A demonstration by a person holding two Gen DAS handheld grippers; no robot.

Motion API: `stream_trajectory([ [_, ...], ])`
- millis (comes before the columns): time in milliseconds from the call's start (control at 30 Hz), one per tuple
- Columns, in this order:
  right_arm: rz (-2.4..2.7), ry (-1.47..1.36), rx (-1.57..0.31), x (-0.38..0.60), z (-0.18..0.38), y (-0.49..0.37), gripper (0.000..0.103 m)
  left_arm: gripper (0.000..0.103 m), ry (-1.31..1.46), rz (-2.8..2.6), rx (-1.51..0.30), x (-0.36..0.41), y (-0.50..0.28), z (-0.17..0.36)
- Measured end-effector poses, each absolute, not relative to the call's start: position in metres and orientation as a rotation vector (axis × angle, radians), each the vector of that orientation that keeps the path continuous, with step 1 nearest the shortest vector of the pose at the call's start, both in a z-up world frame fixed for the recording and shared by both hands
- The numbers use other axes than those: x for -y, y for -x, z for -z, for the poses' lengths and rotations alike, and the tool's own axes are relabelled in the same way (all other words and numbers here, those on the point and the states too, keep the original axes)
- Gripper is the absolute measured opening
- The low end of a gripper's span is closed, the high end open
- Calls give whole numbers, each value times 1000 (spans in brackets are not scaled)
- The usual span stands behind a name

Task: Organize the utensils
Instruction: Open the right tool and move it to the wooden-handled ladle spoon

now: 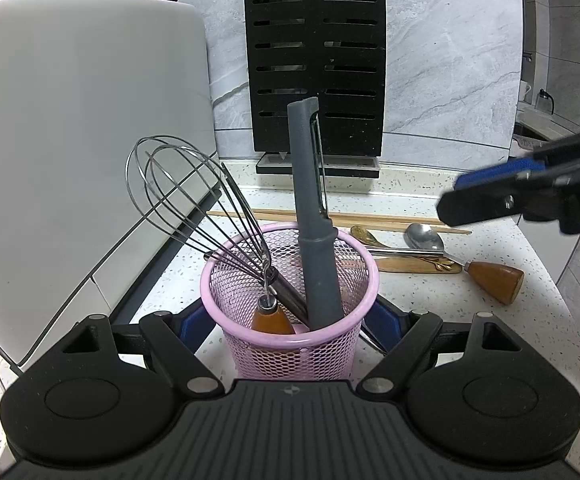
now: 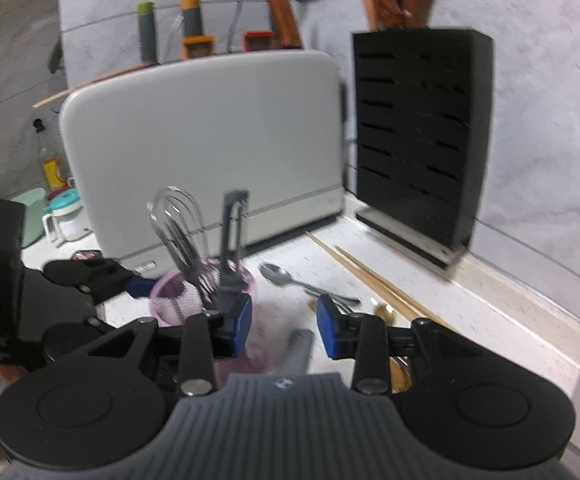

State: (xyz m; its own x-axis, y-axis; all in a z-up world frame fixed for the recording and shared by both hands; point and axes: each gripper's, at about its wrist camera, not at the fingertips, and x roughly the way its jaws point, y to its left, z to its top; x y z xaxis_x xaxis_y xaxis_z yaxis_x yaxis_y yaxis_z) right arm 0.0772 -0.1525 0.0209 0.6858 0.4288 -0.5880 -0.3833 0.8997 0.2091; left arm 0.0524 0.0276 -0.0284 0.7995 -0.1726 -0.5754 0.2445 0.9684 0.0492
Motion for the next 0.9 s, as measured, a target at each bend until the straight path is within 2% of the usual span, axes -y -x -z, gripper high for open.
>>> stream_trajectory([
  [367, -346, -10, -874, 171, 10, -87, 35, 95, -123, 225, -604, -28, -53, 28],
  [900, -241, 27, -1009, 200, 41, -96, 35, 95, -124, 224, -604, -27, -52, 28],
])
